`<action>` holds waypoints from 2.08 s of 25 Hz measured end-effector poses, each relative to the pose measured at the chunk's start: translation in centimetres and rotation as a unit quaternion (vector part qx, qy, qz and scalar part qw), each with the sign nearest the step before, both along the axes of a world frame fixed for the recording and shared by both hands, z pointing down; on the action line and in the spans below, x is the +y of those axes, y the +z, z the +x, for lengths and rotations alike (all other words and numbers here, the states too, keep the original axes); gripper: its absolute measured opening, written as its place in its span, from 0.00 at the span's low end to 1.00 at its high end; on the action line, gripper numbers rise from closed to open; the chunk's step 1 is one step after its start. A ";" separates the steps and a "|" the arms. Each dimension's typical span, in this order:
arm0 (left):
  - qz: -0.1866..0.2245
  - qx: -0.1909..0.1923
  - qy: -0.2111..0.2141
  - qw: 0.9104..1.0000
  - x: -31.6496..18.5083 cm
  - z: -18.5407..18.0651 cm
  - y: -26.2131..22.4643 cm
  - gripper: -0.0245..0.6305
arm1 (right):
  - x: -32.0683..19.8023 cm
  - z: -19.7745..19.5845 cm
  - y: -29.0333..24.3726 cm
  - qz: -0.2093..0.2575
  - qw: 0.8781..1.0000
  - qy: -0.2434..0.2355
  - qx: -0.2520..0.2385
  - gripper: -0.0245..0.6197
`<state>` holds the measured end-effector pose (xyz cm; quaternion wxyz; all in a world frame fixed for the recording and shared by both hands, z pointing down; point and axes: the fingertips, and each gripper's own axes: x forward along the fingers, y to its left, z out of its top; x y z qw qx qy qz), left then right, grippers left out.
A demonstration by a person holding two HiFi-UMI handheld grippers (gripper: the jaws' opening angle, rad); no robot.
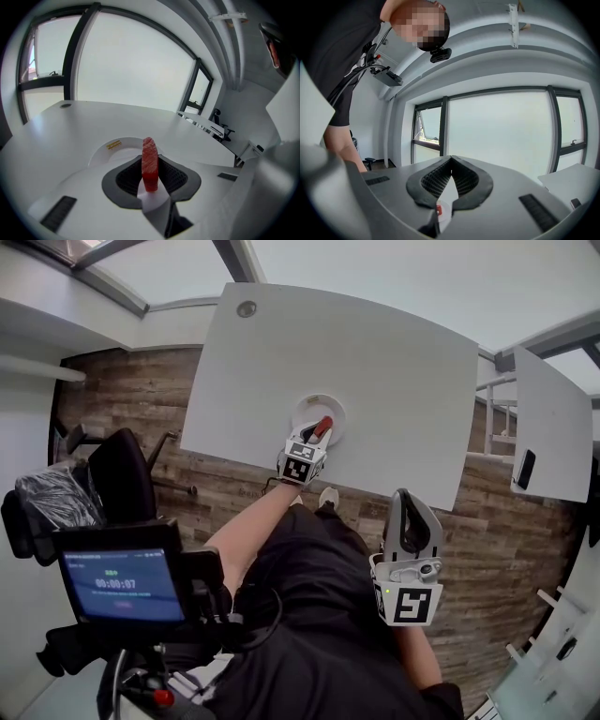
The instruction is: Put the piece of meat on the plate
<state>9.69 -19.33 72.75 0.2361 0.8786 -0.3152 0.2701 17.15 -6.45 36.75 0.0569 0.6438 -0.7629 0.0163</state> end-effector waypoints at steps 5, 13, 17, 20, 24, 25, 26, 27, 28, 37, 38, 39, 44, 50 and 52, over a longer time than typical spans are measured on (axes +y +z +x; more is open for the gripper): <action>0.016 -0.019 -0.002 1.000 -0.5 -0.1 0.1 0.19 | -0.1 -0.2 0.2 -0.001 1.000 -0.004 -0.001 0.05; 0.029 -0.033 -0.003 0.999 -0.8 -0.3 0.3 0.27 | -0.1 -0.1 0.3 -0.003 1.000 -0.005 -0.001 0.05; 0.024 -0.045 -0.016 0.999 -0.6 -1.2 1.1 0.36 | -0.2 -0.4 0.6 -0.008 1.000 -0.015 -0.013 0.05; 0.023 -0.036 -0.026 0.999 -0.7 -1.3 0.9 0.39 | -0.2 -0.6 1.1 -0.021 0.999 -0.024 -0.023 0.05; 0.030 -0.032 -0.019 0.999 -0.6 -1.0 0.4 0.39 | -0.2 -0.3 1.5 -0.027 0.999 -0.021 -0.023 0.05; 0.032 -0.031 -0.020 0.999 -0.7 -1.0 0.4 0.39 | -0.2 -0.3 1.6 -0.027 0.999 -0.021 -0.023 0.05; 0.033 -0.031 -0.020 0.999 -0.7 -1.0 0.4 0.39 | -0.3 -0.3 1.6 -0.026 0.999 -0.021 -0.023 0.05; 0.033 -0.031 -0.021 0.999 -0.7 -1.0 0.3 0.39 | -0.3 -0.3 1.6 -0.025 0.999 -0.021 -0.023 0.05; 0.033 -0.031 -0.020 0.999 -0.6 -1.0 0.3 0.39 | -0.3 -0.3 1.6 -0.025 0.999 -0.022 -0.023 0.05; 0.040 -0.025 -0.019 0.999 -0.5 -2.3 -1.0 0.39 | -0.3 -2.2 1.2 -0.022 0.999 -0.029 -0.027 0.05; 0.045 -0.022 -0.018 0.999 0.0 -3.4 -1.6 0.39 | 0.4 -3.4 0.8 -0.020 0.999 -0.030 -0.024 0.05; 0.050 -0.018 -0.019 0.998 0.6 -4.5 -2.3 0.39 | 1.1 -4.7 0.3 -0.016 0.999 -0.031 -0.022 0.05; 0.072 -0.005 -0.026 0.997 1.0 -5.5 -4.6 0.39 | 1.6 -5.8 -0.7 -0.007 0.999 -0.039 -0.019 0.05; 0.092 0.005 -0.031 0.995 0.8 -4.7 -6.6 0.39 | 1.3 -5.3 -0.7 -0.007 0.999 -0.042 -0.017 0.05; 0.096 0.014 -0.035 0.995 0.9 -4.5 -7.2 0.39 | 1.2 -5.3 -0.8 -0.005 0.999 -0.042 -0.016 0.05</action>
